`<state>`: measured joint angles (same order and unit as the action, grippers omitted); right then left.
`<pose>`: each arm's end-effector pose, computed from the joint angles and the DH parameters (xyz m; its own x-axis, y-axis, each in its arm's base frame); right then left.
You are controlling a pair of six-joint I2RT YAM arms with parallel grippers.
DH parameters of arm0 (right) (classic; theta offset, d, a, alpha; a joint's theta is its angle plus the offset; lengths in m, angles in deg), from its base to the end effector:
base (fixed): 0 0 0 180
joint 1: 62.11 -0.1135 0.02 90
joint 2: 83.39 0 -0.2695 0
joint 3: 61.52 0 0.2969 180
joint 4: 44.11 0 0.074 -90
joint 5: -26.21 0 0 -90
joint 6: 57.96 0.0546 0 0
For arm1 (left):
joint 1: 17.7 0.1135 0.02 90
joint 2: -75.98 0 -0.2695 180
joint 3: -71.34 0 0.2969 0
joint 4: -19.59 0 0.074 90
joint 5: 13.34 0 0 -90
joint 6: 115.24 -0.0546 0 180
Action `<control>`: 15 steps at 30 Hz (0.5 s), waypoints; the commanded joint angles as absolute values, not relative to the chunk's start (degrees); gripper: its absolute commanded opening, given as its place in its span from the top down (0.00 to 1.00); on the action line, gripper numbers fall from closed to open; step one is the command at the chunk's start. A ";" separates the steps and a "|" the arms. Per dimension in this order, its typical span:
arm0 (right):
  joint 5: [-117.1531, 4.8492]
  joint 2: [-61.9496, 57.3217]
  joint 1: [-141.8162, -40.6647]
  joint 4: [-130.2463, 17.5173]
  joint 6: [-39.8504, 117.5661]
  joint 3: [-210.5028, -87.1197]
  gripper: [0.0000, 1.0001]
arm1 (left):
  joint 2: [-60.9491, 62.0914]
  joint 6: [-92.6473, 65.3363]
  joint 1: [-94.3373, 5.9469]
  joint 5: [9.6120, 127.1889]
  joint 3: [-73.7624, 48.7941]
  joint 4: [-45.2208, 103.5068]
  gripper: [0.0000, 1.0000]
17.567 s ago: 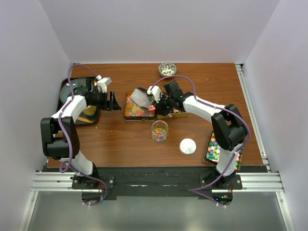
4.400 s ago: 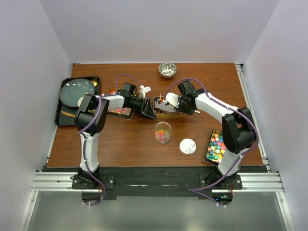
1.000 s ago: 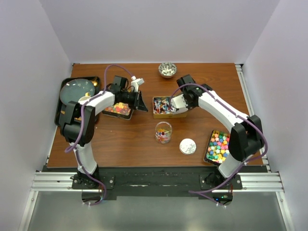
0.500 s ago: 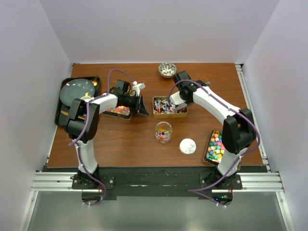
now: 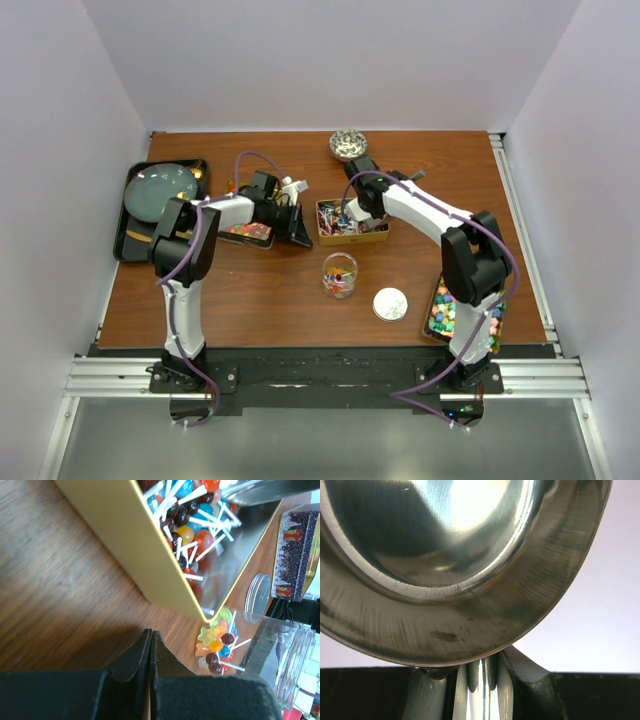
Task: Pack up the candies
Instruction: Scoop the fake candies from the storage box.
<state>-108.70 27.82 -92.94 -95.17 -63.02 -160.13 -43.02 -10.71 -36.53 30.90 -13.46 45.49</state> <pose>0.4124 0.2012 0.1990 0.1615 -0.7252 0.6694 -0.7583 -0.5253 -0.3862 0.4153 -0.1829 0.0852 -0.9356 0.1341 -0.3267 0.3393 0.5978 -0.7263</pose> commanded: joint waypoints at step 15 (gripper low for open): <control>-104.66 34.38 -97.01 -102.88 -46.81 -164.94 1.00 | -46.45 -8.89 -37.47 27.79 -17.13 42.76 0.97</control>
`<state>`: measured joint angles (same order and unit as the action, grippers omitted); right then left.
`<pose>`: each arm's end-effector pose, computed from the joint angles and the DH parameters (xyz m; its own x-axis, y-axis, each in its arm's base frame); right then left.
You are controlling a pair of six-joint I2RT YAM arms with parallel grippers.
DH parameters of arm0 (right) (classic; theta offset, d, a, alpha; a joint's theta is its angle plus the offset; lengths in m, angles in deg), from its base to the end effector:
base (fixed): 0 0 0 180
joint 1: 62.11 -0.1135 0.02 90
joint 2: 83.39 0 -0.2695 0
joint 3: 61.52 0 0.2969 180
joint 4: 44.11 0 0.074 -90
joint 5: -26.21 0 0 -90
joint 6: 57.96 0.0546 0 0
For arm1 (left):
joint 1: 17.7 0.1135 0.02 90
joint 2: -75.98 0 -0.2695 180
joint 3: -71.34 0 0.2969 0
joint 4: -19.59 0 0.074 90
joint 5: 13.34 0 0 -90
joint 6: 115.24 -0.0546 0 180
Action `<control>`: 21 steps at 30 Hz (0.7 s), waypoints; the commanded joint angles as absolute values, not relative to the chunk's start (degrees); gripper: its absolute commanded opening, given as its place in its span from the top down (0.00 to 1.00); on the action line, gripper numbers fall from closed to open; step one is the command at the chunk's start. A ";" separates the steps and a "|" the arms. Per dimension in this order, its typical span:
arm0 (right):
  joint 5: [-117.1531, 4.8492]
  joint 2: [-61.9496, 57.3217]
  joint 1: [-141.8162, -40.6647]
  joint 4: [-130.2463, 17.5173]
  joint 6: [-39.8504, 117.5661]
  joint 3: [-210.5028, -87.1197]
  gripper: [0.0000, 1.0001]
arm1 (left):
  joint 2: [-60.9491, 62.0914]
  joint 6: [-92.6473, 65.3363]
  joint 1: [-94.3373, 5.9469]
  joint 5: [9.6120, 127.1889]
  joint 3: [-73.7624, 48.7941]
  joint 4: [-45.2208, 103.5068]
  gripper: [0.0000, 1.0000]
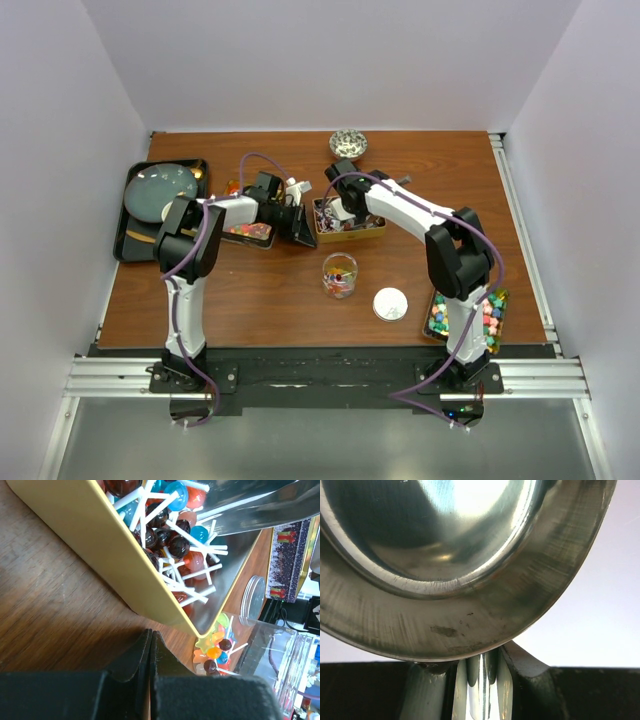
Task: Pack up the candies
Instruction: Scoop the fake candies from the storage box.
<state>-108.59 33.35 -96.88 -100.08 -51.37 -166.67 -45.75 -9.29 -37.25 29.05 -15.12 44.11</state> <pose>0.4122 0.2394 0.1903 0.0954 -0.7919 0.6032 -0.7753 -0.4391 -0.4539 0.4199 -0.1919 0.0755 -0.9412 0.1376 -0.3084 0.3298 0.5707 -0.7520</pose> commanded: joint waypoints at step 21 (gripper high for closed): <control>-91.04 40.18 -97.00 -110.43 -27.02 -170.30 1.00 | -45.93 -11.87 -37.56 27.88 -16.43 44.25 0.96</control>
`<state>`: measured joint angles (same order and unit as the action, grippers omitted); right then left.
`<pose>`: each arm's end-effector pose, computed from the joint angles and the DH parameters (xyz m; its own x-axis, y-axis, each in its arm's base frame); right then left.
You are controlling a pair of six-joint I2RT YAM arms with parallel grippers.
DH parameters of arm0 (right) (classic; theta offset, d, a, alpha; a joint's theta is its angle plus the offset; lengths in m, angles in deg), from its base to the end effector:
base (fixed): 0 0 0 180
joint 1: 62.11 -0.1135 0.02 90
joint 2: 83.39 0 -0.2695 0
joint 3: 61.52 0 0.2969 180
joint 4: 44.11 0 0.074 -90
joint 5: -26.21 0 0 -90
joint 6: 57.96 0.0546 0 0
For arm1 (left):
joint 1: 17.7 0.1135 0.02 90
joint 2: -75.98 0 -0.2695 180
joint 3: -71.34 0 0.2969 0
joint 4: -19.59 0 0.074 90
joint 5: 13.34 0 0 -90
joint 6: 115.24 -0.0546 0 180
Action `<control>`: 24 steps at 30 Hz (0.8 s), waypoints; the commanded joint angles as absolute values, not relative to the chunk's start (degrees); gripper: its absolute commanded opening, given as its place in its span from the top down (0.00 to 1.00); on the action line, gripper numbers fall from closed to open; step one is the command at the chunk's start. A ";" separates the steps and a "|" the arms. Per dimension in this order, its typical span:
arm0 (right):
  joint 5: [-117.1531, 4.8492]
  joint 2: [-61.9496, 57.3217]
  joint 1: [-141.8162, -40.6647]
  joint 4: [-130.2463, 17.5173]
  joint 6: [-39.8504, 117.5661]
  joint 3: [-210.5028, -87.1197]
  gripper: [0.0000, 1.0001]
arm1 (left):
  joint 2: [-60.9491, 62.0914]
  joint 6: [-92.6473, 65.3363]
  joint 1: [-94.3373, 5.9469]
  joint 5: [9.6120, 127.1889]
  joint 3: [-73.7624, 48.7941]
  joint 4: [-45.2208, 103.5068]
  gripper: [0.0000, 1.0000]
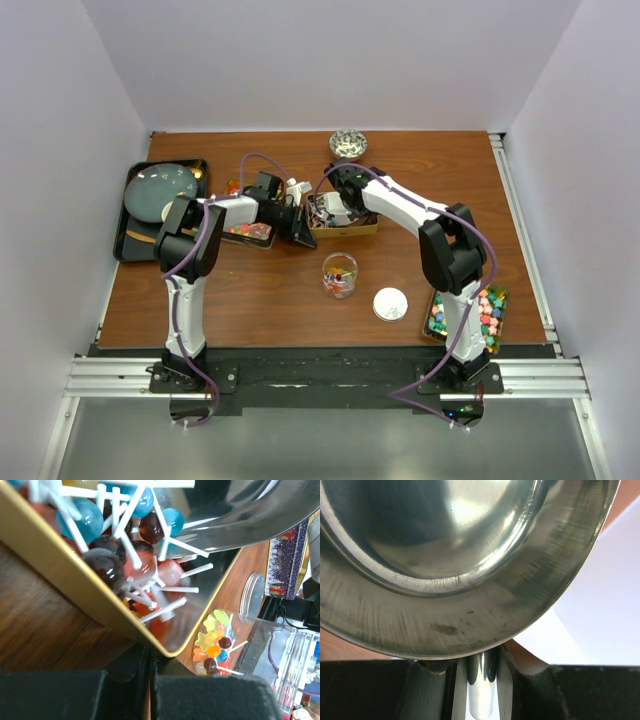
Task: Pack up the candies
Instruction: Scoop the fake candies from the storage box.
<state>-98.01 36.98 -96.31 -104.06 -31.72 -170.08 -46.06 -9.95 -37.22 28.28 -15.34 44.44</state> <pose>0.4177 0.2467 0.1721 -0.0610 -0.9382 0.3407 -0.8457 -0.1327 -0.5169 0.4198 -0.1921 0.0744 -0.9399 0.1474 -0.3082 0.3360 0.5606 -0.7568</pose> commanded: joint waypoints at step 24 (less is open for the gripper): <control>-85.24 29.64 -97.97 -90.67 -22.18 -152.73 1.00 | -45.66 -12.75 -35.98 25.51 -15.11 44.78 0.96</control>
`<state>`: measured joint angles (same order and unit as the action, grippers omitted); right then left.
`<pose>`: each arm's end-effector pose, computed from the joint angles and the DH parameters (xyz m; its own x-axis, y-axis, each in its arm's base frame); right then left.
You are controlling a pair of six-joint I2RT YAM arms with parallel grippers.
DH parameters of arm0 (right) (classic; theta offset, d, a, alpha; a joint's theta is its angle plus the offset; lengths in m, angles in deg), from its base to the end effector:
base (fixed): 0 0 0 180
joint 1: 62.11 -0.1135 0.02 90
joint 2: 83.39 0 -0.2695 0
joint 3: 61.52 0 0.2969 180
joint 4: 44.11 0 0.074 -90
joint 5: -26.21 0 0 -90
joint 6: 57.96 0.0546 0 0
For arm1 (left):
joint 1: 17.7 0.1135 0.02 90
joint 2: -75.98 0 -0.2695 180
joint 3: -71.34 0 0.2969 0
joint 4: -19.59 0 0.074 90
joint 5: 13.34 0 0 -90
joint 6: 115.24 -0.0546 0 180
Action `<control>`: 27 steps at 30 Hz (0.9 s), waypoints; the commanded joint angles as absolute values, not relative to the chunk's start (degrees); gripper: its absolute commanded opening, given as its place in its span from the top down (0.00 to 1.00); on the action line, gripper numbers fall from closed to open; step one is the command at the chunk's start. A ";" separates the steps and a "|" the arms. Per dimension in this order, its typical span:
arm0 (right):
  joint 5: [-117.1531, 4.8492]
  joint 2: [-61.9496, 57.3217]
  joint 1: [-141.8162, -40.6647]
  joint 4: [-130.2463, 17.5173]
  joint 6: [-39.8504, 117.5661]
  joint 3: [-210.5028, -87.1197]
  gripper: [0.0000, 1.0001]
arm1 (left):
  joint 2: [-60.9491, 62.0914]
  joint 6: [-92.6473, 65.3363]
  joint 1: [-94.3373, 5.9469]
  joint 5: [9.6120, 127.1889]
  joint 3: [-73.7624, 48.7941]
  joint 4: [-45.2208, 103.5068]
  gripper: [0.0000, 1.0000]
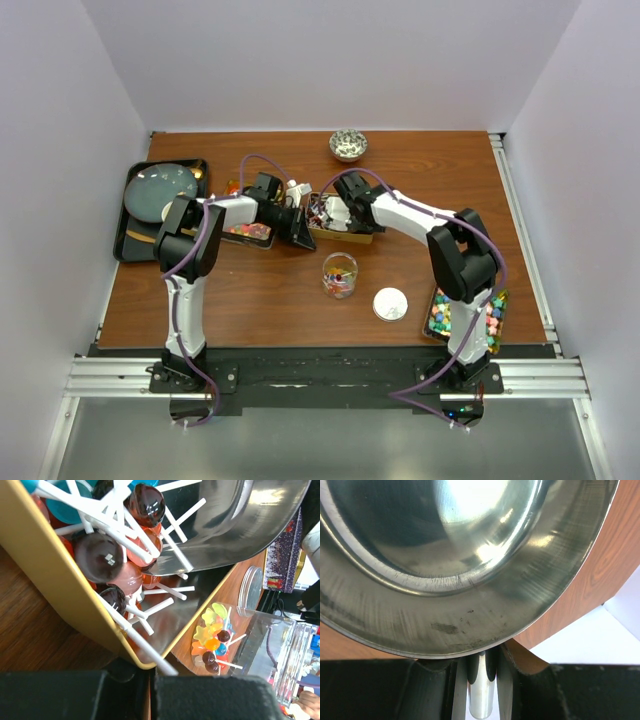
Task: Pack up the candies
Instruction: Scoop the fake candies from the storage box.
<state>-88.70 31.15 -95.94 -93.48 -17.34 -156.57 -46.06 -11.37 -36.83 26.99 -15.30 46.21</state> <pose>0.3919 0.2350 0.1444 -0.2169 -0.9741 0.0634 -0.8347 0.1514 -0.5295 0.4174 -0.1889 0.0734 -0.9419 0.1625 -0.2941 0.3340 0.5492 -0.7661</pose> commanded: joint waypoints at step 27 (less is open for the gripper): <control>-64.32 24.97 -97.89 -100.07 -11.64 -156.32 1.00 | -46.45 -13.37 -35.19 23.31 -14.93 45.13 0.96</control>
<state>-74.89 27.91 -96.11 -99.30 -11.83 -158.04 -46.06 -11.43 -35.06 24.61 -14.46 47.24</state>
